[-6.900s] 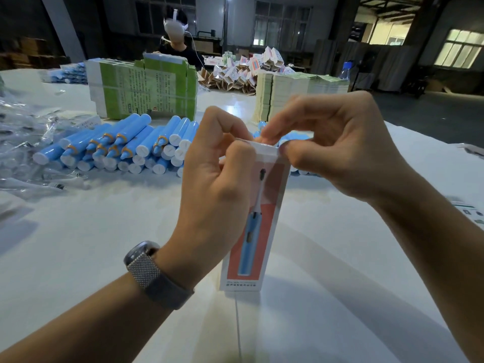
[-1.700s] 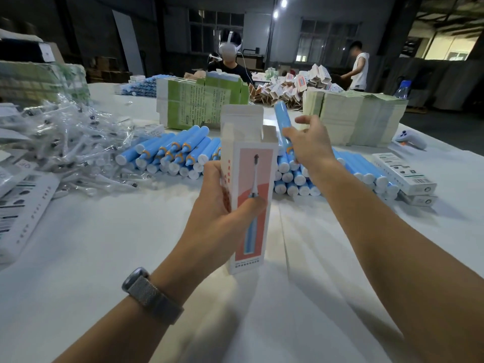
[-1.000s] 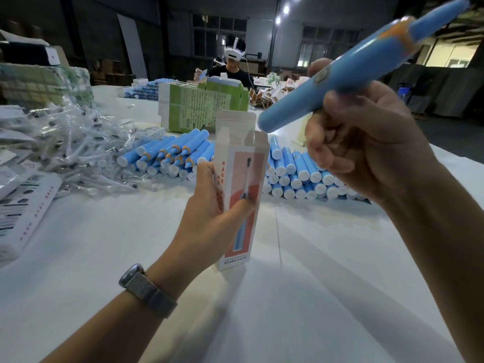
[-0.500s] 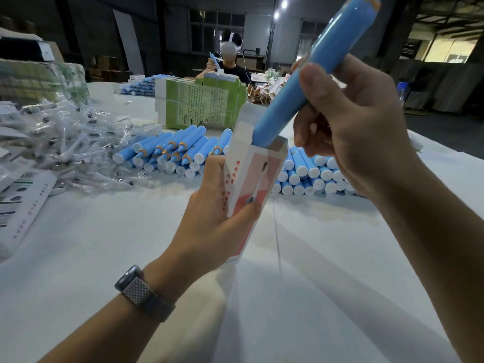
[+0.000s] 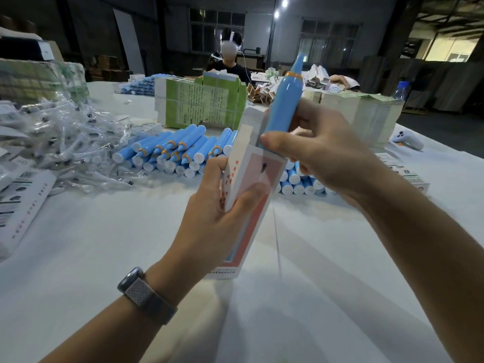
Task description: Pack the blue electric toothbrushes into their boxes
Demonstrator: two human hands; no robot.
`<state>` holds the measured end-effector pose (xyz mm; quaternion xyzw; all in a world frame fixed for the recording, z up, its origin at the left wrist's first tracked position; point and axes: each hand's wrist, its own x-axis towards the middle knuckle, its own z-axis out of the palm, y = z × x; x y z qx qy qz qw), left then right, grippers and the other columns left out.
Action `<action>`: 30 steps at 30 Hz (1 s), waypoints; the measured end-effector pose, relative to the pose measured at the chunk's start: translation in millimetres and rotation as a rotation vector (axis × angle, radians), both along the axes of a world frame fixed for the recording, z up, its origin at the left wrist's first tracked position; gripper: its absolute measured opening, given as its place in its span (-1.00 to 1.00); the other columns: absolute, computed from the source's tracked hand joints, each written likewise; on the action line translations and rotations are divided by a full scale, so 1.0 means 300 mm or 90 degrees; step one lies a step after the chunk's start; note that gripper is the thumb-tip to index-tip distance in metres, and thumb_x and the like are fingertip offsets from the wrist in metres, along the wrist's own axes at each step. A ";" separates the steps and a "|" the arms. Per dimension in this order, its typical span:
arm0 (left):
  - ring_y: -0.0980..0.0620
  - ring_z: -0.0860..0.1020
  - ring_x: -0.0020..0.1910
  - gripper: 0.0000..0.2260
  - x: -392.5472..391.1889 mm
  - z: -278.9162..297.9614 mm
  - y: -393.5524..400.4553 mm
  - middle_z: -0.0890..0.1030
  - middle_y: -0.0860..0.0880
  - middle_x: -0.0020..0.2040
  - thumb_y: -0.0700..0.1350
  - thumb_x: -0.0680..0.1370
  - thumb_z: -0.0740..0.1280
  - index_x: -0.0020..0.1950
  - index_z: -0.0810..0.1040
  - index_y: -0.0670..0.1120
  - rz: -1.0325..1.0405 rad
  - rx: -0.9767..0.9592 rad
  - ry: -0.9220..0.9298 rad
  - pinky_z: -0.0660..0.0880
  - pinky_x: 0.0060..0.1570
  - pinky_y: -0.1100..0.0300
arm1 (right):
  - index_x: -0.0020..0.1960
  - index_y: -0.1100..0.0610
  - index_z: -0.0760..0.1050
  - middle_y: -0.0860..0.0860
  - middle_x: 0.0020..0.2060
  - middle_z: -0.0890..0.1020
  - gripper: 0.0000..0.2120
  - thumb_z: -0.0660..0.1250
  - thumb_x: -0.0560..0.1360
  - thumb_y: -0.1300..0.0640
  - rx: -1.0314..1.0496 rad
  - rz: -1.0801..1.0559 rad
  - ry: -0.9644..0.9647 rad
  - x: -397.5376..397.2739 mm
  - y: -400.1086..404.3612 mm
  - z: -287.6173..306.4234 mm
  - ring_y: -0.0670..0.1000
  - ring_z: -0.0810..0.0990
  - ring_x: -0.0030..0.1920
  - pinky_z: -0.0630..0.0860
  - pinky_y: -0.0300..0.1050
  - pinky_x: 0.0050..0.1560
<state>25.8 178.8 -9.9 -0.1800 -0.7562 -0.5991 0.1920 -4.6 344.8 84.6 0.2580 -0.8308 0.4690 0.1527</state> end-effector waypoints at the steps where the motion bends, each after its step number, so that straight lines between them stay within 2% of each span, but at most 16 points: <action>1: 0.03 0.65 -0.15 -0.72 0.004 0.001 0.003 0.64 0.12 -0.05 0.27 0.49 0.29 0.11 0.37 0.21 -0.002 0.001 0.005 0.64 -0.13 -0.07 | 0.18 -0.19 0.42 -0.13 -0.05 0.58 -0.64 0.47 0.47 0.03 -0.017 -0.013 -0.009 -0.003 -0.003 -0.007 -0.16 0.56 -0.25 0.40 -0.42 -0.38; 3: -0.01 0.65 -0.16 -0.73 0.012 0.006 0.006 0.64 0.13 -0.04 0.26 0.52 0.24 0.15 0.38 0.20 -0.010 -0.002 0.019 0.61 -0.12 -0.14 | 0.27 -0.24 0.34 -0.09 0.01 0.53 -0.54 0.46 0.48 0.01 -0.097 -0.007 0.017 -0.004 -0.010 -0.014 -0.09 0.60 -0.21 0.45 -0.36 -0.34; 6: -0.06 0.67 -0.15 -0.83 0.018 0.015 0.004 0.64 0.15 -0.02 0.15 0.58 0.21 0.15 0.41 0.20 -0.027 0.014 0.022 0.61 -0.11 -0.16 | 0.02 -0.07 0.54 -0.14 -0.23 0.56 -0.95 0.34 0.56 0.05 -0.187 0.021 0.102 0.007 -0.028 -0.018 0.05 0.46 -0.38 0.31 -0.22 -0.46; 8: -0.09 0.67 -0.15 -0.82 0.021 0.017 0.008 0.64 0.11 -0.04 0.12 0.58 0.21 0.14 0.42 0.12 -0.042 0.023 0.016 0.60 -0.13 -0.19 | -0.13 -0.02 0.56 -0.19 -0.36 0.56 -0.86 0.36 0.56 0.18 -0.150 -0.002 0.126 0.004 -0.040 -0.041 0.17 0.35 -0.40 0.25 -0.13 -0.48; 10: -0.11 0.66 -0.15 -0.83 0.021 0.014 0.008 0.64 0.07 -0.06 0.11 0.57 0.22 0.11 0.41 0.10 -0.045 0.035 0.010 0.60 -0.14 -0.19 | -0.17 -0.01 0.57 -0.21 -0.37 0.57 -0.80 0.39 0.53 0.26 -0.131 -0.011 0.097 0.002 -0.054 -0.061 0.15 0.39 -0.40 0.31 -0.24 -0.45; 12: -0.09 0.67 -0.14 -0.84 0.015 0.011 0.000 0.65 0.05 -0.06 0.12 0.56 0.24 0.09 0.40 0.11 -0.044 0.039 0.004 0.62 -0.14 -0.13 | -0.17 0.01 0.58 -0.16 -0.36 0.61 -0.79 0.36 0.55 0.28 -0.156 0.011 0.059 0.003 -0.058 -0.072 0.25 0.40 -0.36 0.32 -0.26 -0.45; 15: -0.08 0.68 -0.18 -0.81 0.004 0.011 -0.014 0.68 0.02 -0.07 0.17 0.54 0.26 0.12 0.37 0.22 -0.052 0.054 -0.013 0.65 -0.17 -0.06 | -0.14 0.20 0.62 0.10 -0.33 0.64 -0.77 0.26 0.62 0.18 -0.124 0.073 0.039 -0.003 -0.063 -0.090 0.01 0.49 -0.35 0.40 -0.21 -0.41; 17: -0.13 0.69 -0.22 -0.76 -0.002 0.017 -0.017 0.69 -0.03 -0.10 0.22 0.53 0.27 0.16 0.34 0.29 -0.056 0.054 -0.020 0.66 -0.21 -0.11 | -0.11 0.39 0.60 0.32 -0.25 0.60 -0.64 0.22 0.62 0.12 -0.120 0.113 0.019 -0.007 -0.078 -0.109 0.03 0.54 -0.29 0.47 -0.06 -0.32; 19: -0.13 0.68 -0.24 -0.82 -0.004 0.024 -0.018 0.69 -0.04 -0.14 0.24 0.54 0.25 0.11 0.37 0.28 -0.046 0.048 -0.014 0.66 -0.23 -0.12 | -0.08 0.30 0.64 0.23 -0.21 0.64 -0.70 0.24 0.60 0.11 -0.159 0.126 0.027 -0.017 -0.093 -0.116 0.01 0.59 -0.22 0.51 -0.06 -0.26; 21: -0.11 0.69 -0.23 -0.81 -0.010 0.027 -0.022 0.67 -0.03 -0.15 0.25 0.56 0.20 0.06 0.40 0.19 -0.025 0.069 -0.025 0.66 -0.25 -0.02 | -0.05 0.06 0.64 -0.02 -0.16 0.64 -0.83 0.27 0.58 0.09 -0.267 0.119 0.025 -0.053 -0.102 -0.112 -0.07 0.59 -0.17 0.52 -0.14 -0.26; 23: -0.09 0.68 -0.20 -0.82 -0.022 0.030 -0.034 0.65 -0.01 -0.14 0.22 0.61 0.17 0.03 0.42 0.14 0.023 0.092 -0.043 0.66 -0.24 0.04 | -0.02 -0.03 0.61 -0.08 -0.16 0.59 -0.85 0.26 0.56 0.05 -0.372 0.076 -0.024 -0.105 -0.125 -0.119 -0.10 0.54 -0.23 0.44 -0.17 -0.34; 24: -0.09 0.68 -0.20 -0.84 -0.028 0.032 -0.045 0.65 0.00 -0.14 0.18 0.65 0.16 0.01 0.42 0.14 0.059 0.101 -0.050 0.66 -0.23 -0.01 | 0.00 -0.02 0.58 -0.07 -0.17 0.58 -0.86 0.25 0.57 0.05 -0.371 0.044 -0.052 -0.141 -0.149 -0.129 -0.11 0.53 -0.27 0.41 -0.19 -0.37; 26: -0.05 0.67 -0.22 -0.87 -0.045 0.040 -0.078 0.65 0.03 -0.17 0.13 0.68 0.16 -0.02 0.41 0.14 0.143 0.097 -0.051 0.64 -0.18 -0.13 | 0.07 0.04 0.54 0.02 -0.14 0.60 -0.87 0.24 0.59 0.12 -0.257 -0.008 -0.086 -0.217 -0.215 -0.151 -0.07 0.56 -0.29 0.45 -0.12 -0.35; 28: 0.04 0.64 -0.26 -0.84 -0.058 0.051 -0.113 0.63 0.09 -0.20 0.15 0.68 0.15 -0.01 0.39 0.13 0.225 0.033 -0.036 0.62 -0.15 -0.14 | 0.17 0.13 0.53 0.12 -0.03 0.63 -0.81 0.25 0.59 0.23 -0.115 -0.031 -0.088 -0.280 -0.295 -0.175 0.10 0.63 -0.11 0.58 0.07 -0.12; 29: 0.04 0.62 -0.26 -0.82 -0.063 0.057 -0.128 0.61 0.09 -0.23 0.19 0.65 0.13 -0.01 0.38 0.12 0.265 -0.016 -0.025 0.60 -0.15 -0.12 | 0.23 0.18 0.51 0.16 0.03 0.63 -0.77 0.26 0.59 0.27 -0.056 -0.039 -0.087 -0.291 -0.337 -0.184 0.15 0.63 0.00 0.58 0.10 0.03; 30: 0.02 0.60 -0.25 -0.80 -0.065 0.063 -0.140 0.59 0.08 -0.26 0.22 0.60 0.11 0.00 0.35 0.12 0.306 -0.065 -0.009 0.57 -0.17 -0.08 | 0.28 0.24 0.48 0.16 0.04 0.63 -0.74 0.25 0.60 0.30 -0.026 -0.021 -0.092 -0.306 -0.370 -0.193 0.12 0.62 0.04 0.57 0.01 0.12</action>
